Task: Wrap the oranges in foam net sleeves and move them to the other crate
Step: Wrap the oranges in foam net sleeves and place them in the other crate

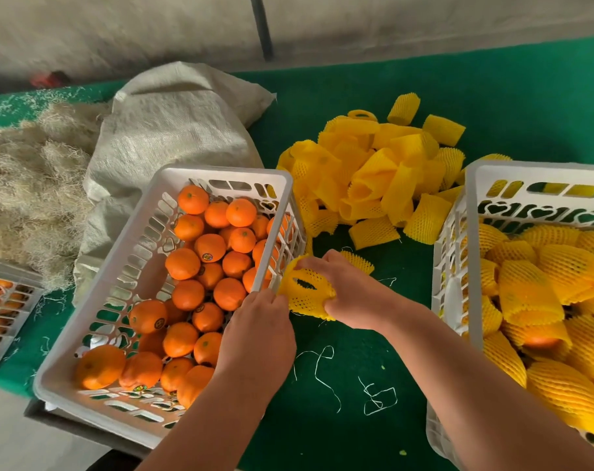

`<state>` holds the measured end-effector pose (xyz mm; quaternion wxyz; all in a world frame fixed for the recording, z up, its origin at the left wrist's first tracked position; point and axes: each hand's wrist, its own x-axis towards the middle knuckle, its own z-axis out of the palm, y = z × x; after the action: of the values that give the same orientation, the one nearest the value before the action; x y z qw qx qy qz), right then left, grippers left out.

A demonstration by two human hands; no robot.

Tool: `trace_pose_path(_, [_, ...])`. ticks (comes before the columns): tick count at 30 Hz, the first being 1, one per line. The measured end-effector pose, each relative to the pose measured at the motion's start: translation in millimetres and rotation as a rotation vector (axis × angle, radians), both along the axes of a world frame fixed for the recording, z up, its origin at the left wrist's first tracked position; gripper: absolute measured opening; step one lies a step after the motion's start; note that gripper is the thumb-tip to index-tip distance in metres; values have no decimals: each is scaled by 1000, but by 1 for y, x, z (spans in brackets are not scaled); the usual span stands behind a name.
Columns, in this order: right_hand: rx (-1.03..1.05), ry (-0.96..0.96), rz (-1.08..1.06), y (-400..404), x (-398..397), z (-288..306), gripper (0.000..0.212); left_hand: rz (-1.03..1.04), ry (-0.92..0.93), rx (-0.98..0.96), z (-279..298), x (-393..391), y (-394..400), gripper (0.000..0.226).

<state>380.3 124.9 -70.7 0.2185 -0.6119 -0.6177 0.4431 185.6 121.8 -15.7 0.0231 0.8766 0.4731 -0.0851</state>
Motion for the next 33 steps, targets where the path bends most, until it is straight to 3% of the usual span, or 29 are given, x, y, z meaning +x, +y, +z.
trace_pose_path(4, [12, -35, 4, 1, 0, 1, 94, 17, -21, -23, 2, 9, 1, 25])
trace_pose_path(8, [50, -115, 4, 2, 1, 0, 94, 107, -301, -114, 10, 12, 3, 45])
trace_pose_path(11, [87, -146, 4, 3, 2, -2, 93, 168, -523, -45, 17, -4, 10, 37])
trace_pose_path(14, [98, -145, -2, 4, 3, -4, 92, 325, -606, 59, 13, -40, 32, 28])
trace_pose_path(16, [94, -130, -6, 4, 3, -6, 92, 436, -514, 23, 1, -71, 48, 27])
trace_pose_path(19, [86, -117, 0, 5, 3, -9, 93, 553, -213, -142, -23, -116, 60, 42])
trace_pose_path(22, [81, -132, 6, 6, 4, -10, 90, 548, 40, -253, -45, -146, 58, 55])
trace_pose_path(27, [86, -145, 26, 7, 4, -9, 85, 507, -5, -337, -71, -161, 48, 57])
trace_pose_path(33, [82, -152, 48, 9, 3, -11, 83, 516, -19, -305, -92, -150, 50, 50])
